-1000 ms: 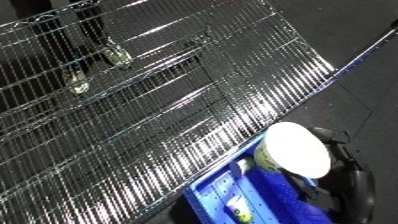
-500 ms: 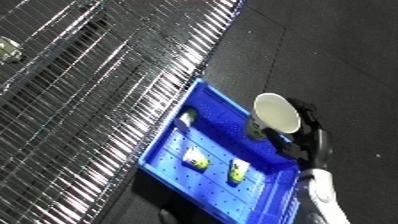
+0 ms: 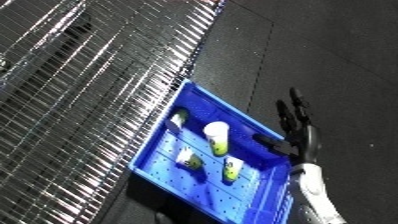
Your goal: Pick up the object and place it into the box
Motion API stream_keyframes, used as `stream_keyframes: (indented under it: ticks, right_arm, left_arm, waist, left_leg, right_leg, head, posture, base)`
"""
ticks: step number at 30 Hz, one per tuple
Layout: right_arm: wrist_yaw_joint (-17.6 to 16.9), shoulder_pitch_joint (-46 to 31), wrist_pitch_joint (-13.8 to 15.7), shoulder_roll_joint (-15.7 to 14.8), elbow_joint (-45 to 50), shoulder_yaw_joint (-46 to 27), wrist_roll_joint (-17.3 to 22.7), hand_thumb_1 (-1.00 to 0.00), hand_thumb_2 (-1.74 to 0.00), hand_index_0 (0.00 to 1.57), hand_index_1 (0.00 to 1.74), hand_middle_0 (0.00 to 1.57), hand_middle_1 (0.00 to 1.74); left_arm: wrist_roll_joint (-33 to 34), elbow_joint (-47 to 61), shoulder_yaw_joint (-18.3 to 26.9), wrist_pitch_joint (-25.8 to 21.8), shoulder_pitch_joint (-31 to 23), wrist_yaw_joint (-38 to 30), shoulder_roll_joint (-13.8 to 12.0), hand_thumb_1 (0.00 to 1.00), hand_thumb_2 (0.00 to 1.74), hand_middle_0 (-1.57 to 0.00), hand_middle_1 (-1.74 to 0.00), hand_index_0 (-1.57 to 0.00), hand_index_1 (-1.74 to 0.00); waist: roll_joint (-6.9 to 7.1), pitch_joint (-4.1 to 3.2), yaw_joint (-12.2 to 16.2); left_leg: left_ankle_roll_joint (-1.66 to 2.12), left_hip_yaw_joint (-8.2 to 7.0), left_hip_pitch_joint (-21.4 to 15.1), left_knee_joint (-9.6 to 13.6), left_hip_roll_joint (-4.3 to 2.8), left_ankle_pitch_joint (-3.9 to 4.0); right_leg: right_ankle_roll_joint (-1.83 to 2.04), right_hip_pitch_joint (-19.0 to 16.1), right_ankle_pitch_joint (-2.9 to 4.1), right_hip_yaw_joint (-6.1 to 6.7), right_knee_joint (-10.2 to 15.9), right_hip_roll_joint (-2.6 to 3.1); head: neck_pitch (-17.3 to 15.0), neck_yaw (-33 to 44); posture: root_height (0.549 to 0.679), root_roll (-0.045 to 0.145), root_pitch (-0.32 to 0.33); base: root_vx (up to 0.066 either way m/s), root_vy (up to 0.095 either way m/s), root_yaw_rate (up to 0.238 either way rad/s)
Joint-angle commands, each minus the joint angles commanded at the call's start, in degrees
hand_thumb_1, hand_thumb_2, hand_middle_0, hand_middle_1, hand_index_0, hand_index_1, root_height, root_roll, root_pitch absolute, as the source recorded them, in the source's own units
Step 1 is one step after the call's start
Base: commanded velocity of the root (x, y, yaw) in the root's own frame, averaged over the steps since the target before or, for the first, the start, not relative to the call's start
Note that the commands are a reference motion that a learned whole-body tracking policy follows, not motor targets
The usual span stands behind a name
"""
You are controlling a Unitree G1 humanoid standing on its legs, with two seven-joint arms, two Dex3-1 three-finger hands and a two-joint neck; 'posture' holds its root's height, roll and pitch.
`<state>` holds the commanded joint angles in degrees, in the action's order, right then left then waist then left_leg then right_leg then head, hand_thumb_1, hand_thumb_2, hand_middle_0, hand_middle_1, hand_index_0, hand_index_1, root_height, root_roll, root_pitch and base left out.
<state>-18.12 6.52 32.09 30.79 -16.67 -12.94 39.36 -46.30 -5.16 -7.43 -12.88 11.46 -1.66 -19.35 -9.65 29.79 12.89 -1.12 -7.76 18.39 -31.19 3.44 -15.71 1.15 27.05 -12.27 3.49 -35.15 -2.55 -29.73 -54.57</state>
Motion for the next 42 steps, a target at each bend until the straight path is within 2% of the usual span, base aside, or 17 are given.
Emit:
stream_keyframes:
  ticks: [5,10,13,18,22,26,30,34,37,42]
  right_arm:
    - [0.64,-0.28,-0.65,-0.54,1.05,0.23,-0.15,0.00,0.00,0.00,0.00,0.00,0.00]
    - [4.49,-0.82,-1.28,-1.17,3.30,1.28,-0.87,0.00,0.00,0.00,0.00,0.00,0.00]
    - [6.46,-0.95,-1.77,-1.64,6.65,2.31,-2.64,0.00,0.00,0.00,0.00,0.00,0.00]
    - [7.31,-0.41,-2.99,-2.84,14.50,4.63,-6.63,0.00,0.00,0.00,0.00,0.00,0.00]
    - [8.45,1.03,-4.45,-3.50,20.05,6.14,-9.37,0.00,0.00,0.00,0.00,0.00,0.00]
    - [11.14,3.37,-7.27,-3.37,23.70,7.29,-10.95,0.00,0.00,0.00,0.00,0.00,0.00]
    - [14.29,6.29,-11.58,-2.79,26.15,9.14,-12.28,0.00,0.00,0.00,0.00,0.00,0.00]
    - [17.15,9.19,-16.23,-2.71,27.53,11.98,-12.96,0.00,0.00,0.00,0.00,0.00,0.00]
    - [18.61,11.40,-19.08,-3.03,27.35,14.62,-13.22,0.00,0.00,0.00,0.00,0.00,0.00]
    - [19.67,14.24,-21.39,-4.01,26.23,18.30,-13.03,0.00,0.00,0.00,0.00,0.00,0.00]
  left_arm:
    - [-0.06,0.18,0.25,0.13,-0.04,-0.01,0.07,1.00,1.74,-1.57,-1.74,-1.57,-1.74]
    - [-0.29,0.29,0.14,0.17,-0.37,0.18,0.16,1.00,1.74,-1.57,-1.74,-1.57,-1.74]
    - [-0.24,0.68,0.11,0.35,-0.67,0.09,0.20,1.00,1.74,-1.57,-1.74,-1.57,-1.74]
    - [0.24,1.24,0.23,0.47,-0.94,-0.49,0.28,1.00,1.74,-1.57,-1.74,-1.57,-1.74]
    - [0.43,1.16,0.42,0.40,-0.77,-1.15,0.34,1.00,1.74,-1.57,-1.74,-1.57,-1.74]
    - [0.31,1.11,1.10,0.71,-0.74,-0.98,0.19,1.00,1.74,-1.57,-1.74,-1.57,-1.74]
    - [0.09,1.34,1.81,1.71,-0.58,-0.07,-0.03,1.00,1.74,-1.57,-1.74,-1.57,-1.74]
    - [-0.06,1.82,2.27,2.70,-0.14,0.70,-0.64,1.00,1.74,-1.57,-1.74,-1.57,-1.74]
    - [0.07,1.87,2.34,3.26,0.59,0.87,-1.22,1.00,1.74,-1.57,-1.74,-1.57,-1.74]
    - [0.57,1.15,1.98,3.91,2.04,1.01,-1.88,1.00,1.74,-1.57,-1.74,-1.57,-1.74]
  waist:
    - [0.21,-0.05,-0.15]
    - [0.69,-0.08,-0.61]
    - [1.22,-0.27,-1.09]
    - [2.32,-0.75,-2.22]
    - [3.29,-1.16,-3.27]
    - [4.16,-1.52,-4.53]
    - [5.06,-1.89,-6.14]
    - [6.33,-2.33,-8.16]
    - [7.49,-2.57,-9.79]
    - [8.89,-2.68,-12.25]
  left_leg:
    - [0.04,0.14,0.08,0.02,-0.13,0.17]
    - [0.10,0.58,0.22,-0.42,-0.19,0.17]
    - [0.09,1.09,0.16,-0.36,-0.10,0.27]
    - [0.06,2.03,0.24,0.26,-0.02,0.76]
    - [0.20,2.65,0.46,0.29,-0.17,1.00]
    - [0.40,3.28,0.42,0.00,-0.44,1.12]
    - [0.60,4.07,0.47,-0.51,-0.69,1.43]
    - [0.60,5.16,0.99,-1.22,-0.67,1.64]
    - [0.50,6.10,1.48,-1.55,-0.58,1.78]
    - [0.27,7.72,2.01,-1.51,-0.42,2.52]
  right_leg:
    - [-0.13,0.04,-0.10,-0.14,-0.24,0.01]
    - [-0.41,-0.26,-0.47,-0.45,-0.76,-0.05]
    - [-0.54,-0.62,-0.70,-0.67,-0.78,-0.05]
    - [-0.57,-1.04,-0.88,-1.18,-0.44,0.06]
    - [-0.58,-1.45,-0.94,-1.79,-0.15,-0.07]
    - [-0.74,-2.15,-1.29,-2.54,-0.45,-0.40]
    - [-0.96,-2.90,-1.69,-3.40,-0.99,-0.83]
    - [-1.13,-3.61,-1.87,-4.41,-1.44,-1.10]
    - [-1.10,-4.06,-1.83,-5.30,-1.67,-1.19]
    - [-0.81,-4.63,-1.69,-6.72,-1.90,-1.31]
  head:
    - [-0.55,1.46]
    - [-1.32,5.40]
    - [-1.69,8.83]
    - [-2.04,15.31]
    - [-2.52,19.68]
    - [-3.43,23.39]
    - [-4.33,27.91]
    - [-4.83,32.75]
    - [-4.84,36.50]
    - [-4.47,42.77]
  posture:
    - [0.656,0.104,0.083]
    - [0.655,0.105,0.075]
    - [0.655,0.105,0.070]
    - [0.655,0.102,0.067]
    - [0.655,0.100,0.064]
    - [0.655,0.097,0.055]
    - [0.655,0.094,0.044]
    - [0.655,0.087,0.035]
    - [0.655,0.080,0.030]
    - [0.654,0.067,0.024]
  base:
    - [0.001,-0.001,0.038]
    - [0.016,-0.005,0.063]
    - [0.011,-0.018,0.111]
    - [-0.001,-0.033,0.117]
    - [-0.005,-0.035,0.104]
    - [0.009,-0.029,0.106]
    - [0.018,-0.038,0.129]
    - [0.009,-0.067,0.129]
    - [0.002,-0.089,0.140]
    - [0.002,-0.081,0.183]
